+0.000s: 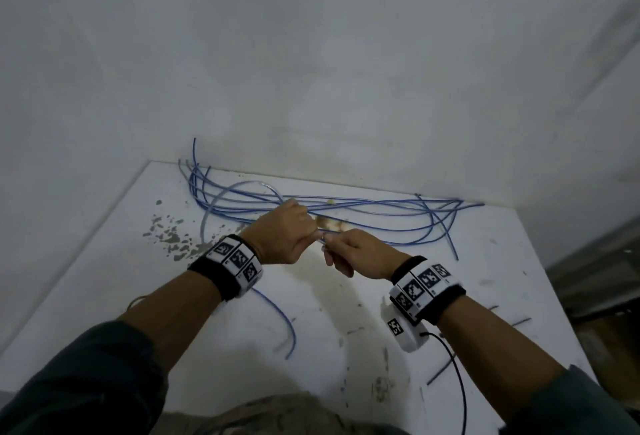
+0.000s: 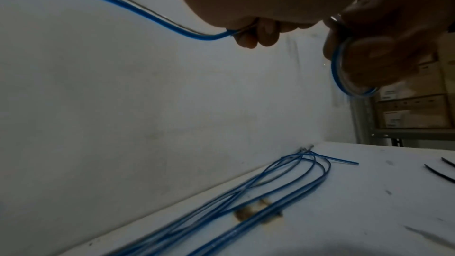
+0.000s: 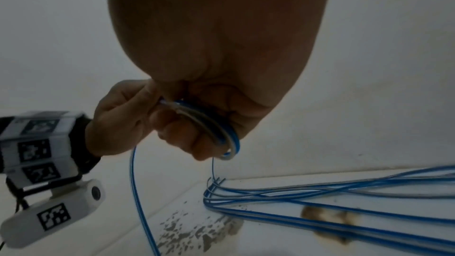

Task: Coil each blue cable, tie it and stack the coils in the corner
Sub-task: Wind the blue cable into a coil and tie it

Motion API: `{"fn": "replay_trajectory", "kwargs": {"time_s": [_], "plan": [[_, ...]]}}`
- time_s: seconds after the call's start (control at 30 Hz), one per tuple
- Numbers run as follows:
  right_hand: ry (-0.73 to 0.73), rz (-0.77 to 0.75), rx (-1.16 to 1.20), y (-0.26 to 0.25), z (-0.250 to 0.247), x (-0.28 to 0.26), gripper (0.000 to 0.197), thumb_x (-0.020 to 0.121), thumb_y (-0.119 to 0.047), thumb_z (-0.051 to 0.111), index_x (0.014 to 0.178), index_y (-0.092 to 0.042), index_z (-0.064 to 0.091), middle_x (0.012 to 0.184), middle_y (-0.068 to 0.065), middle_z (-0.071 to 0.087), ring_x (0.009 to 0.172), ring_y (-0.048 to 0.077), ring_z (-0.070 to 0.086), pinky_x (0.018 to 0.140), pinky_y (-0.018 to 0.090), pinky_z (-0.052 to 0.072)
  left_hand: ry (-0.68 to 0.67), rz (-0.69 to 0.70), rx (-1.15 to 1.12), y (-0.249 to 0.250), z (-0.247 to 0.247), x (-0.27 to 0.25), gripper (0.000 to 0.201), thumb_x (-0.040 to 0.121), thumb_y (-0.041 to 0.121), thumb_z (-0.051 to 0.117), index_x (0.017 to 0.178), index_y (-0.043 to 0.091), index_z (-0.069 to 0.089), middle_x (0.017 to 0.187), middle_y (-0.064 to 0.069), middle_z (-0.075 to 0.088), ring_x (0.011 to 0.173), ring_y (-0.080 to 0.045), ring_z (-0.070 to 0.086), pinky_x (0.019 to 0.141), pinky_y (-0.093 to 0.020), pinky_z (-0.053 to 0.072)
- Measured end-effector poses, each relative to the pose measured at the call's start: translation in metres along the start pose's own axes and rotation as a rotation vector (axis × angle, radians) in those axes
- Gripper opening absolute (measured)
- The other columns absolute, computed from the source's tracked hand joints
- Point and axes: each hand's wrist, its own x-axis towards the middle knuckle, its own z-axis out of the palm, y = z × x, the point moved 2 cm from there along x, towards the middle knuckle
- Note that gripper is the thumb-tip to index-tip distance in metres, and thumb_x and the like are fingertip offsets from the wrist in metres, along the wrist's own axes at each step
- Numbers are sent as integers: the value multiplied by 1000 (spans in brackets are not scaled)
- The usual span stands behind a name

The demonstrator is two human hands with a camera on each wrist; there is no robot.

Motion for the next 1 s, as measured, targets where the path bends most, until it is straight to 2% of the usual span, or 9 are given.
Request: {"fn": "replay_trajectory", "kwargs": {"time_s": [0.1,0.2,0.3,0.4,0.53,0.6,0.7,0.83,1.0], "plan": [[44,-8,-20,-7,0,0,44,106,-37,37,83,-11,64,61,-3,62,58,13,59,68,25,49,-2,-47,-53,-17,-9,-3,47,104,28,30,67,12,53,60,-5,51,57,-25,46,68,-32,30],[110,-29,162,-18,2,1,35,106,-25,43,89,-4,66,66,2,66,61,15,63,65,22,49,19,-184,-163,-33,-12,-15,50,106,35,24,70,13,50,64,-1,48,65,-21,42,68,-29,26],[118,-38,482,-29,9,2,32,105,-21,44,91,-2,65,67,7,65,61,19,62,66,27,51,38,-379,-453,-29,-9,-20,40,104,35,32,72,14,45,68,5,38,68,-12,32,68,-27,27],[152,-32,756,-36,9,7,33,106,-18,38,91,1,62,65,8,61,60,19,58,64,27,50,130,-674,-853,-15,-8,-17,39,101,36,38,74,9,50,67,-7,48,65,-15,45,65,-34,40],[252,-16,966,-38,3,15,36,106,-20,35,86,-3,60,65,6,58,62,18,55,69,30,51,260,-852,-1131,3,-3,-12,18,101,22,49,98,21,67,64,-3,52,59,-15,46,59,-28,41],[295,12,1014,-35,2,17,36,106,-20,36,88,0,59,65,6,56,61,19,56,69,31,54,293,-922,-1127,6,-3,-12,21,100,9,54,93,22,70,59,3,50,55,-8,44,59,-23,39],[383,18,950,-33,3,19,30,107,-18,38,89,1,53,64,4,48,59,16,50,67,29,55,277,-999,-1169,7,-6,-12,23,97,9,58,84,20,73,61,-4,50,54,-7,43,57,-20,38],[541,3,718,-36,6,23,31,106,-14,40,83,-1,56,58,-1,43,53,9,47,60,22,52,302,-1057,-1198,3,-6,-11,19,98,14,58,87,16,74,71,-17,56,61,-19,46,60,-30,39],[530,-50,342,-36,0,26,26,104,-16,48,92,0,66,59,-1,62,60,16,63,66,33,57,347,-1064,-1163,-9,-11,-9,21,99,15,57,90,12,76,71,-16,56,63,-23,48,63,-36,42]]}}
